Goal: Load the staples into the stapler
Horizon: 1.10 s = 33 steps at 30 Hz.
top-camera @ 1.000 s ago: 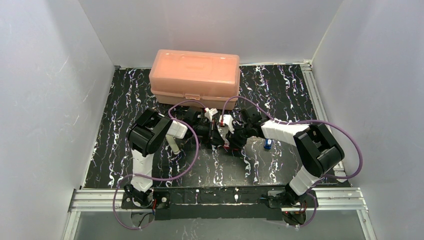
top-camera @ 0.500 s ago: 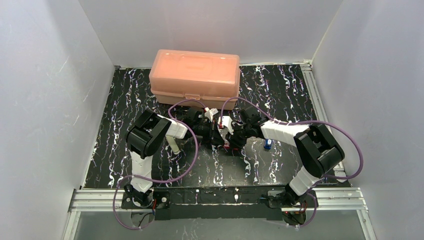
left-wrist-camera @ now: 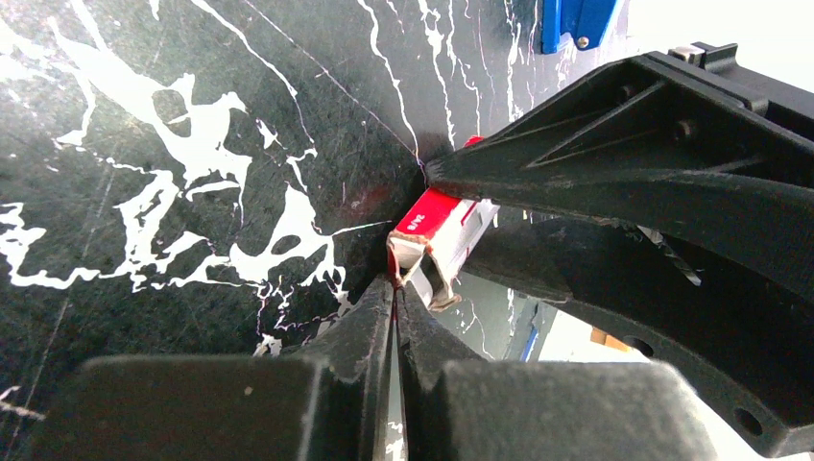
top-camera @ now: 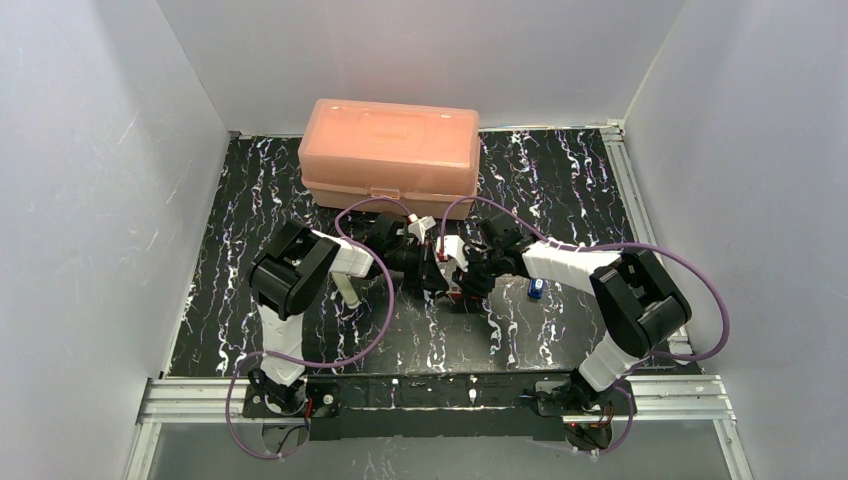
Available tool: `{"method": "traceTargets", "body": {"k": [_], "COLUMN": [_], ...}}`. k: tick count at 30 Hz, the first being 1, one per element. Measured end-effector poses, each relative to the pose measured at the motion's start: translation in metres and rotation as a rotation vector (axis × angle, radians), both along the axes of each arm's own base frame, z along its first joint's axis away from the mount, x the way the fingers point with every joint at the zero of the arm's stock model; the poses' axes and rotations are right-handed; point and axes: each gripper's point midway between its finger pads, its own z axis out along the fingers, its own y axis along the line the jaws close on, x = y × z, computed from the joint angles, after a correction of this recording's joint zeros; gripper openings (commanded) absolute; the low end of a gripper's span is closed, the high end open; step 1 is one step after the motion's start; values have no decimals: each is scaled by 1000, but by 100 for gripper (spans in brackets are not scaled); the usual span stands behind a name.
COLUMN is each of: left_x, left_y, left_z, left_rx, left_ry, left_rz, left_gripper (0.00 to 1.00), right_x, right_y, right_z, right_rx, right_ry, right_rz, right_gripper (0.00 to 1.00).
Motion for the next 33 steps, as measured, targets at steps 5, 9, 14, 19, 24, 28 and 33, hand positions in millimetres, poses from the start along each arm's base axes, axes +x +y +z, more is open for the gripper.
{"method": "traceTargets", "body": {"k": [5, 9, 14, 19, 24, 28, 33], "left_x": [1, 1, 1, 0, 4, 6, 5], "left_y": [1, 2, 2, 4, 12, 14, 11], "left_z": [-1, -1, -1, -1, 0, 0, 1], "left_rx": [10, 12, 12, 12, 17, 17, 5], "left_ry": [-7, -10, -11, -16, -9, -7, 12], "left_rz": [4, 3, 3, 4, 26, 31, 23], "left_gripper": [0, 0, 0, 0, 0, 0, 20], "right_x": [-1, -1, -1, 0, 0, -1, -2], "right_y": [-3, -3, -4, -7, -21, -24, -25], "right_z": [0, 0, 0, 0, -1, -2, -2], "right_rx": [-12, -13, -13, -10, -29, -40, -43], "right_ry": [-6, -7, -7, 7, 31, 30, 30], "right_rz": [9, 13, 13, 6, -21, -12, 3], "right_gripper": [46, 46, 46, 46, 47, 47, 47]}}
